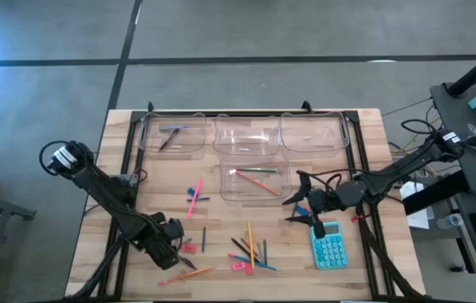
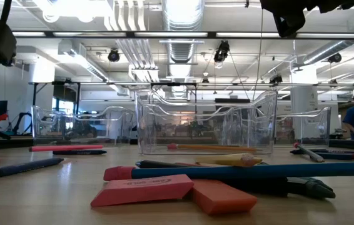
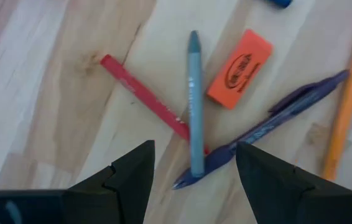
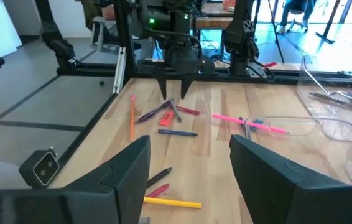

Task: Sort crayons/erasers/pens/pencils in bins
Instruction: Put the left gray crayon into the top middle transparent bin

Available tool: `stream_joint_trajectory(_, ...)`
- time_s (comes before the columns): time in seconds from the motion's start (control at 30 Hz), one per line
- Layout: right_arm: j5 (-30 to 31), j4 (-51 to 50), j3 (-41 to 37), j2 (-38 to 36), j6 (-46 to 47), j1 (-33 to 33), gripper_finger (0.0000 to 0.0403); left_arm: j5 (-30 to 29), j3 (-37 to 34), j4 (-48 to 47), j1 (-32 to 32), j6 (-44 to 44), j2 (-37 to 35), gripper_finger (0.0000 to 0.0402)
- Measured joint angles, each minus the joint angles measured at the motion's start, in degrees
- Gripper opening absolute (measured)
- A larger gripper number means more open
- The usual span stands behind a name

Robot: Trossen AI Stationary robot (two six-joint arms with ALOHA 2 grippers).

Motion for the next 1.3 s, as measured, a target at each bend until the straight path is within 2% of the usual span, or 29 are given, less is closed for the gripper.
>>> stream_joint_trajectory(0.43, 0.0, -0.3, 0.0, 0.0, -0.3, 0.0, 0.021, 0.9, -1.4, 1.0, -0.3, 0.0, 0.1, 0.0209)
stream_joint_trajectory(0.8, 0.1, -0.6, -0.1, 0.0, -0.2, 0.0, 0.021, 2.3, -0.8, 1.6, -0.3, 0.0, 4.2, 0.0209)
stream_joint_trajectory(1.3, 0.1, -0.5, -0.1, 0.0, -0.1, 0.0, 0.021, 3.4, -0.9, 1.6, -0.4, 0.0, 3.2, 0.0209)
